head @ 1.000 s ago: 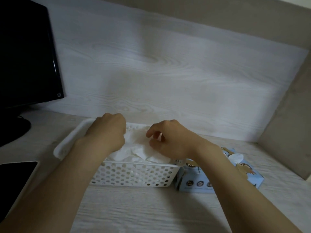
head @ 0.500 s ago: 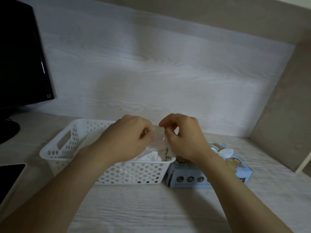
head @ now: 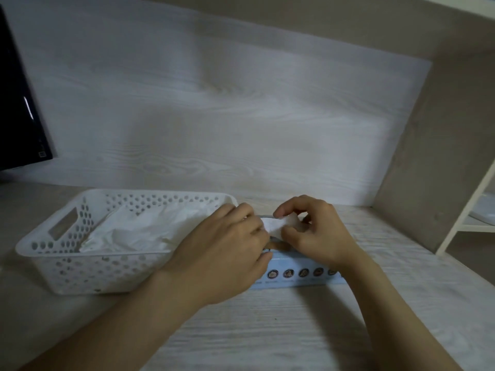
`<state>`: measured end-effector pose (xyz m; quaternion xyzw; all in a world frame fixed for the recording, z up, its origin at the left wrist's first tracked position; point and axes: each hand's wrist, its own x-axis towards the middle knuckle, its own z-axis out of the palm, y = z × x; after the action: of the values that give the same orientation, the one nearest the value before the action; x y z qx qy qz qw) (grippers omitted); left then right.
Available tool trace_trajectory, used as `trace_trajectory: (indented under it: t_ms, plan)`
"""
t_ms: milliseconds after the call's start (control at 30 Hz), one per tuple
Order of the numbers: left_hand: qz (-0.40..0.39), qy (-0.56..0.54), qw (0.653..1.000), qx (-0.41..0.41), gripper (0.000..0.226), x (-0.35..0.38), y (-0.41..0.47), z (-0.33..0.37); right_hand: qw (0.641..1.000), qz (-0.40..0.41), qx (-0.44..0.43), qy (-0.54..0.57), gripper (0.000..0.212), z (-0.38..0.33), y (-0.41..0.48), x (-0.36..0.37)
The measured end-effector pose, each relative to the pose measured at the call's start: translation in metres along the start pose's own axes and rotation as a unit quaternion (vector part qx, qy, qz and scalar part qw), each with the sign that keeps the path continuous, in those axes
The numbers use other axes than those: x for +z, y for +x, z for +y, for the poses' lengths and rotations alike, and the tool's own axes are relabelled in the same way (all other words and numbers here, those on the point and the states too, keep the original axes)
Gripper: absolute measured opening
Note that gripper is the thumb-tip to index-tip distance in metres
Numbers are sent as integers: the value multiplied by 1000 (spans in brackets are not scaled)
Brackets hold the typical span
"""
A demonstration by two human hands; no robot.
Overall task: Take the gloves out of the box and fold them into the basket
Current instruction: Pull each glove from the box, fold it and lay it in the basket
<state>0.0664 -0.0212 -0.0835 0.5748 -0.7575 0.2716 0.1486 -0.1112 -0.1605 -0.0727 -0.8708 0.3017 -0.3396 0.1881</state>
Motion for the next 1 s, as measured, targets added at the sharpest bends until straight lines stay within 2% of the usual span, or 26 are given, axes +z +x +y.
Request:
trace_trajectory:
  t_ms: [133,333,567,633,733,867,1000]
  plan:
    - [-27,-4,999,-16,54,-1,-1,2,998,45,-31,15,14,10,1,4]
    - [-42,-14,999,-5,56,-2,-1,1,987,139,-69,-45,7,12,6,18]
    - [-44,-2,999,5,44,-3,-2,4,973,207,-99,-9,8,-6,4,32]
    - [-41,3,999,8,44,-4,-1,3,970,217,-107,30,9,-17,3,34]
    - [-30,3,1000,4,39,-2,-1,3,958,223,-97,153,10,-30,2,30]
    - [-23,-14,1000,-6,45,2,-2,1,920,240,-47,305,14,-32,3,21]
    - [-54,-40,998,-20,50,-1,0,1,886,262,8,382,23,-27,5,12]
